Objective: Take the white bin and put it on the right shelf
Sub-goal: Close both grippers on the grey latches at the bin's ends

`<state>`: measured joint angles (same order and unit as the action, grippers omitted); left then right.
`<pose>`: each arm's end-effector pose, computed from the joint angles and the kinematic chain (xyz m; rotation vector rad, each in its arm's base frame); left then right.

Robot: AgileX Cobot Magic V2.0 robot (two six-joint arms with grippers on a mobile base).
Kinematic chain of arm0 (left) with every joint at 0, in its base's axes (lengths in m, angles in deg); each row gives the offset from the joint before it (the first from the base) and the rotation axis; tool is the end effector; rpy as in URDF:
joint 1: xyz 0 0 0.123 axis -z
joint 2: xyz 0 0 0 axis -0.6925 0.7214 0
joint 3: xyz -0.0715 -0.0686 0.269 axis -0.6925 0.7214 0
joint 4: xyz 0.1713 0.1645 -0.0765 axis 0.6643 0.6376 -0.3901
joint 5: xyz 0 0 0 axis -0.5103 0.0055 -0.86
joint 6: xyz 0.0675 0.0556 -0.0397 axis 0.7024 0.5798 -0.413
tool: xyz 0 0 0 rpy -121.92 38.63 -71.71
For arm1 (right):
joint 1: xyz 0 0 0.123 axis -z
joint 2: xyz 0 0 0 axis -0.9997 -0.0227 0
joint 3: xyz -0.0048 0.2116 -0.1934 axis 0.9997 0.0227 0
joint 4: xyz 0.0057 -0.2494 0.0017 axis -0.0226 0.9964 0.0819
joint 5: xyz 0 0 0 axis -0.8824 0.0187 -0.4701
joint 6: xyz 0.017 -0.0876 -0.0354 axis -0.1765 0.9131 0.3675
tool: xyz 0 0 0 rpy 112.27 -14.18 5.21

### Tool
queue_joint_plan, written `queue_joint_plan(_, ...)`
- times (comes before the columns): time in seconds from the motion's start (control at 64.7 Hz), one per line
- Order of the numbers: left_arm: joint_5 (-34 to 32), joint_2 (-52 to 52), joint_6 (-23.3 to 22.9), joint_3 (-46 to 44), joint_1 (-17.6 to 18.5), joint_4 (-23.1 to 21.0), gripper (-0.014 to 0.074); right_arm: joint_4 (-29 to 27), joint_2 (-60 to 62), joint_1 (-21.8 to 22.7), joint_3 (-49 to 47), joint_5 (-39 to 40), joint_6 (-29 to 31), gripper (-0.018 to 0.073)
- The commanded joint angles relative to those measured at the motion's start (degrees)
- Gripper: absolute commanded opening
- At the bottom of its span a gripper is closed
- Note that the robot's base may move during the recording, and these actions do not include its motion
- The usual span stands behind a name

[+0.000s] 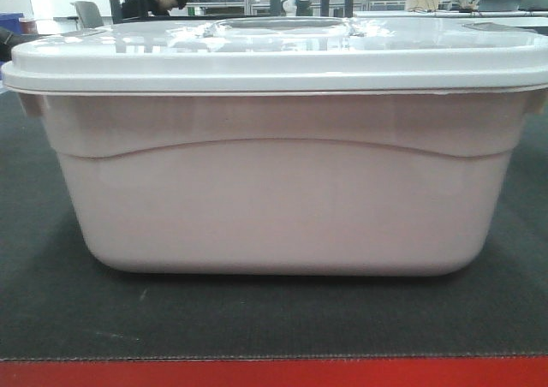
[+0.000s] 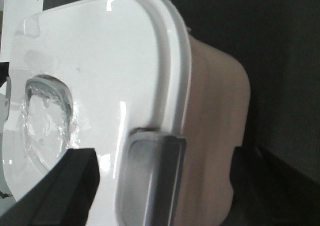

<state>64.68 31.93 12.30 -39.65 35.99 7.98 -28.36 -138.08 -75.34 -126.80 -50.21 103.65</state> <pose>0.3334 -0.0332 0.3089 0.1606 2.4102 -1.1893 0.3012 0.0056 0.3042 0.0815 2.5018 1.1417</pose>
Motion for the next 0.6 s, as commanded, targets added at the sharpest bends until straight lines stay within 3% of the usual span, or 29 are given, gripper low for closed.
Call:
queue_joint_plan(0.0,6.47,-2.28,0.32,-1.71,0.27,-2.87,0.0490,-4.62,2.09,0.32,-0.38,-6.90,1.41,0.0632)
queue_joint_plan(0.309,6.47,-2.28,0.98,2.06,2.56,-1.45,0.0490,-5.61,2.26,-0.38,0.16,-6.90,1.43,0.0632)
queue_joint_plan(0.588,6.47,-2.28,1.84,3.73,2.63,-4.12,0.0490,-5.68,2.26,-3.81,0.20,-6.80,1.43,0.0632)
